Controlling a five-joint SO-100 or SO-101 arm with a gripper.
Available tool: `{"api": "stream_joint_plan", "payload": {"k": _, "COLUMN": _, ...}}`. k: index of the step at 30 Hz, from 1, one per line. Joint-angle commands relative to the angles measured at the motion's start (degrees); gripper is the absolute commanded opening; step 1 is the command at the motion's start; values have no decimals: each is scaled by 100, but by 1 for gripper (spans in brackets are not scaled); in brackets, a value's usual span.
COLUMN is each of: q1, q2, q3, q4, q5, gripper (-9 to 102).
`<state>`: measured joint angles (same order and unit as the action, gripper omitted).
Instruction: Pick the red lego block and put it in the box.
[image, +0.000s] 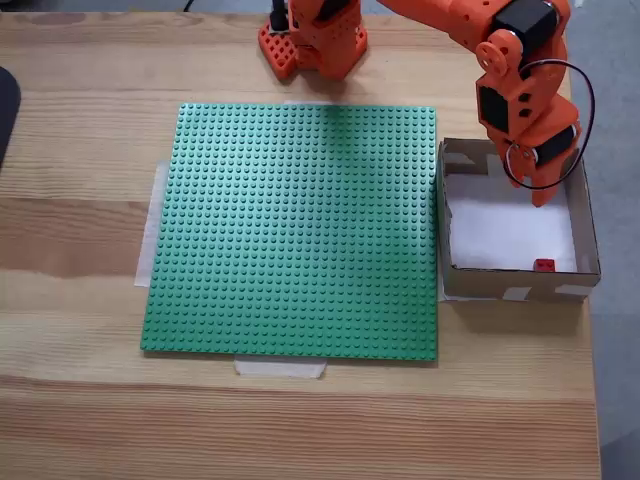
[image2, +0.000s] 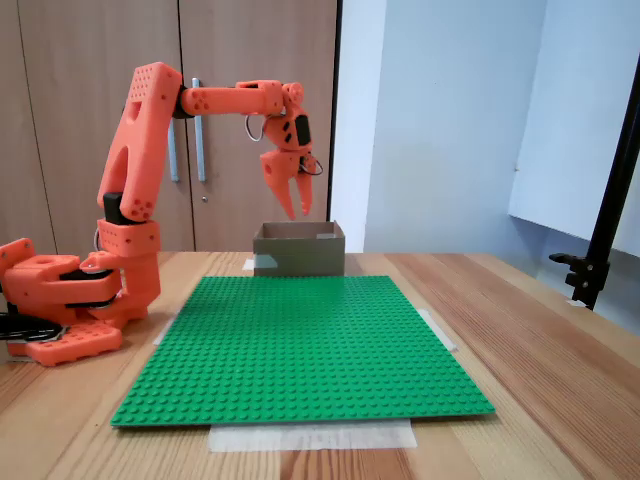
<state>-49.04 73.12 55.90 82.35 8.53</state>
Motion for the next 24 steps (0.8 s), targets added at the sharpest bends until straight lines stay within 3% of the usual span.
{"api": "stream_joint_plan", "payload": {"k": 1, "q1": 53, "q2": 193, "q3": -255, "q4": 53, "q5": 9, "gripper": 16}}
{"api": "stream_joint_plan", "payload": {"k": 24, "q1": 1283, "q2": 4438, "q3": 3964, "q4": -1134, "q5": -958, "gripper": -1}}
